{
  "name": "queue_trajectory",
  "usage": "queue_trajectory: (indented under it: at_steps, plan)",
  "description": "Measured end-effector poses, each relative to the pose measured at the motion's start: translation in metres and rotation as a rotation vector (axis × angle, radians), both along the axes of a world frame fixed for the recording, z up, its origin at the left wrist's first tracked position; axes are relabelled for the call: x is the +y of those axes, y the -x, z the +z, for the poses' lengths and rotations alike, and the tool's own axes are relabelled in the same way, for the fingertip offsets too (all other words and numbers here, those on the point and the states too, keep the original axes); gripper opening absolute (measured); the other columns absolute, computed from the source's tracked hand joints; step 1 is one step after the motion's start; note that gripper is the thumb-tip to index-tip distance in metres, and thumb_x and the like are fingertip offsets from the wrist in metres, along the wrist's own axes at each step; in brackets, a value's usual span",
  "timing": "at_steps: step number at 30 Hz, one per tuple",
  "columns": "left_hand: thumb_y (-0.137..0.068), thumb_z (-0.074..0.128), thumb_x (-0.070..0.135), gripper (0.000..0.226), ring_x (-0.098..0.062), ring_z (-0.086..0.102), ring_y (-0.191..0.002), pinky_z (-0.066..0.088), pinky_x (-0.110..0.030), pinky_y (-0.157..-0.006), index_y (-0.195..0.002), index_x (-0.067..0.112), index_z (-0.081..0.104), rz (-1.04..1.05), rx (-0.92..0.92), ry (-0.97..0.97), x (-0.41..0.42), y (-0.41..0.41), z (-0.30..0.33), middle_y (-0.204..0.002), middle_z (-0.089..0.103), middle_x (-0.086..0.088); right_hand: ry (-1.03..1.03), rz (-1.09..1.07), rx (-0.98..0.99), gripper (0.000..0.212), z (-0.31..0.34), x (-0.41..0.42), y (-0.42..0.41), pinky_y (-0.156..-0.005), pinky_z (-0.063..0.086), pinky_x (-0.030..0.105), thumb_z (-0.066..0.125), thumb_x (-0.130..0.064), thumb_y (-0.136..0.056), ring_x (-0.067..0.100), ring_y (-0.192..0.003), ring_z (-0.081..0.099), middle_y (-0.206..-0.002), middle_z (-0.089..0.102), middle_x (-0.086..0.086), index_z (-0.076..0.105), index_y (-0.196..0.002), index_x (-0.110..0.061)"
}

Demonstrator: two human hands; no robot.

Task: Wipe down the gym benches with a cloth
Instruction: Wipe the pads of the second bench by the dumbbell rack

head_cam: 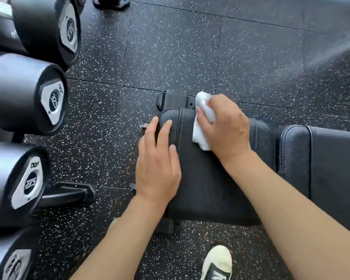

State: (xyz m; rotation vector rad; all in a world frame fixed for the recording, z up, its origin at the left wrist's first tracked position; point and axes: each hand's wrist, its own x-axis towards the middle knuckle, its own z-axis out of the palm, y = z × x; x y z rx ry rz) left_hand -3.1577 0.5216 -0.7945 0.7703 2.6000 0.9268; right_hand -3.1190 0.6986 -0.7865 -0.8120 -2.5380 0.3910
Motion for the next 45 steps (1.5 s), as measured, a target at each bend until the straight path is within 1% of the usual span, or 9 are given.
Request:
queue_trajectory:
  at_steps: [9, 12, 17, 20, 26, 31, 37, 41, 45]
  plan:
    - [-0.103, 0.036, 0.019, 0.051, -0.023, 0.039, -0.146, 0.016, -0.009, -0.115, -0.153, 0.021, 0.048, 0.016, 0.029, 0.024, 0.001, 0.002, -0.004, -0.164, 0.033, -0.001, -0.098, 0.342, -0.002, 0.021, -0.007, -0.056, -0.073, -0.051, 0.038, 0.041, 0.066, -0.016, -0.096, 0.023, -0.061, 0.038, -0.070, 0.042, 0.003, 0.050, -0.082, -0.015]
    - [-0.104, 0.037, 0.018, 0.050, -0.022, 0.039, -0.144, 0.024, -0.019, -0.114, -0.153, 0.022, 0.048, 0.025, 0.052, 0.041, 0.003, 0.001, -0.004, -0.164, 0.033, 0.001, -0.180, 0.110, -0.035, 0.017, -0.005, 0.005, -0.078, -0.051, 0.046, 0.042, 0.068, -0.016, -0.094, 0.031, -0.059, 0.050, -0.068, 0.049, 0.007, 0.059, -0.080, -0.010]
    - [-0.102, 0.038, 0.014, 0.050, -0.024, 0.040, -0.143, 0.010, 0.000, -0.111, -0.151, 0.018, 0.049, 0.035, 0.060, 0.023, 0.004, 0.001, -0.006, -0.161, 0.036, -0.003, -0.004, -0.210, -0.031, 0.022, -0.006, 0.046, -0.064, -0.059, 0.045, 0.039, 0.060, -0.027, -0.092, 0.033, -0.068, 0.057, -0.075, 0.058, 0.010, 0.057, -0.079, -0.009]
    - [-0.102, 0.038, 0.014, 0.050, -0.025, 0.039, -0.146, 0.012, -0.007, -0.117, -0.151, 0.017, 0.048, 0.033, 0.060, 0.001, 0.003, 0.002, -0.007, -0.161, 0.037, -0.004, 0.018, -0.148, 0.027, 0.017, -0.005, 0.007, -0.036, -0.060, 0.041, 0.040, 0.071, -0.020, -0.087, 0.030, -0.065, 0.055, -0.073, 0.057, 0.008, 0.059, -0.080, -0.011]
    - [-0.104, 0.045, 0.020, 0.047, -0.023, 0.045, -0.144, 0.037, -0.049, -0.119, -0.151, 0.015, 0.044, 0.088, -0.015, -0.123, 0.001, 0.003, -0.014, -0.157, 0.047, -0.004, 0.061, 0.107, 0.027, 0.018, -0.005, -0.073, 0.007, -0.052, 0.043, 0.042, 0.077, -0.018, -0.081, 0.027, -0.062, 0.052, -0.071, 0.055, 0.004, 0.059, -0.078, -0.014]
    - [-0.098, 0.039, 0.015, 0.050, -0.011, 0.039, -0.146, 0.026, -0.021, -0.120, -0.148, 0.017, 0.044, 0.095, 0.013, -0.100, 0.000, 0.002, -0.017, -0.159, 0.043, 0.002, -0.087, 0.131, 0.037, 0.018, -0.007, -0.012, -0.040, -0.054, 0.044, 0.040, 0.075, -0.020, -0.081, 0.030, -0.063, 0.056, -0.072, 0.056, 0.006, 0.059, -0.085, -0.016]
    - [-0.100, 0.042, 0.019, 0.051, -0.014, 0.041, -0.146, 0.025, -0.021, -0.120, -0.151, 0.016, 0.043, 0.118, -0.026, -0.118, -0.001, 0.000, -0.014, -0.159, 0.044, 0.002, 0.032, -0.156, 0.030, 0.033, -0.010, 0.046, -0.080, -0.060, 0.030, 0.031, 0.065, -0.027, -0.093, 0.021, -0.064, 0.044, -0.074, 0.038, -0.009, 0.034, -0.080, -0.029]
    - [-0.097, 0.047, 0.020, 0.055, -0.020, 0.046, -0.140, 0.021, -0.008, -0.114, -0.151, 0.014, 0.044, 0.151, -0.094, -0.123, -0.002, 0.001, -0.009, -0.156, 0.048, 0.001, 0.061, -0.012, 0.061, 0.021, -0.012, -0.007, -0.023, -0.057, 0.036, 0.031, 0.064, -0.026, -0.092, 0.021, -0.062, 0.050, -0.070, 0.053, -0.001, 0.051, -0.077, -0.020]
    - [-0.092, 0.056, 0.024, 0.061, -0.022, 0.049, -0.139, 0.038, -0.040, -0.119, -0.151, 0.014, 0.044, 0.174, -0.213, -0.153, -0.006, 0.003, -0.003, -0.150, 0.052, -0.001, 0.078, 0.063, 0.065, 0.025, -0.006, -0.044, 0.040, -0.053, 0.036, 0.030, 0.073, -0.021, -0.085, 0.026, -0.059, 0.052, -0.067, 0.054, 0.002, 0.052, -0.073, -0.015]
